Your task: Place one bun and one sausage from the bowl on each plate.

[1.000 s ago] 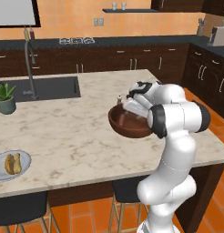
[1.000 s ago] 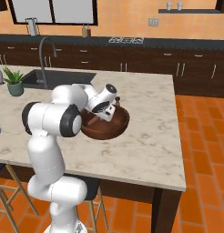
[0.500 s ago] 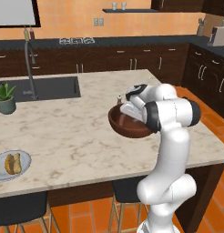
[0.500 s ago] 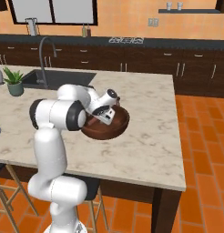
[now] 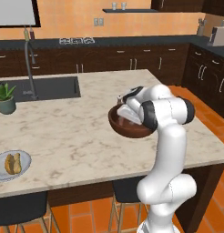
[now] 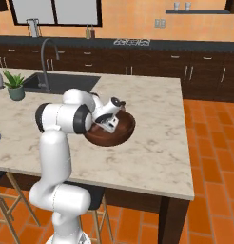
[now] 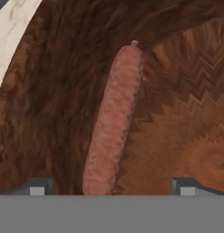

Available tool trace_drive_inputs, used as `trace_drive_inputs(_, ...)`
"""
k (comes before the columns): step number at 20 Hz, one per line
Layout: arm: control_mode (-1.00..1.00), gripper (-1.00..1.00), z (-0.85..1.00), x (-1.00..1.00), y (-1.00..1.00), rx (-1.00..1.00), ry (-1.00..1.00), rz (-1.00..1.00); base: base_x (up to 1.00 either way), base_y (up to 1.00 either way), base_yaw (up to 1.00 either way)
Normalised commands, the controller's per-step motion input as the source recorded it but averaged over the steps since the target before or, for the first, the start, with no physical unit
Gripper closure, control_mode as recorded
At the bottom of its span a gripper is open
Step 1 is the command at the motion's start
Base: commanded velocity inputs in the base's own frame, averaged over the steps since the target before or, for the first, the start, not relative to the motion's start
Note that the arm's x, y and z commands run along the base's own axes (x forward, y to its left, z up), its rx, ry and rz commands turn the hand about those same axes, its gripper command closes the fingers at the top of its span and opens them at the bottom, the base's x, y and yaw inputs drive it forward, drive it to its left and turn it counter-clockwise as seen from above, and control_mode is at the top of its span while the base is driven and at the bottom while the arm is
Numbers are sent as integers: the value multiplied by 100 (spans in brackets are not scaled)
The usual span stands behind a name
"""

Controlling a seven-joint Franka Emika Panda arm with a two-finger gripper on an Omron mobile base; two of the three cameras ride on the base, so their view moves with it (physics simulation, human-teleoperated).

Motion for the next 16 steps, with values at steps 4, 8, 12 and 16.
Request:
trace_drive_inputs(4,-100,-100,-15,13,12,0,6,0,0,0,0)
trace_drive_inputs(8,-100,-100,-10,11,3,0,12,-2,0,0,0)
trace_drive_inputs(12,-100,-100,-14,10,0,0,2,0,0,0,0)
trace_drive_inputs(16,-100,-100,-72,0,-7,4,0,-1,0,0,0)
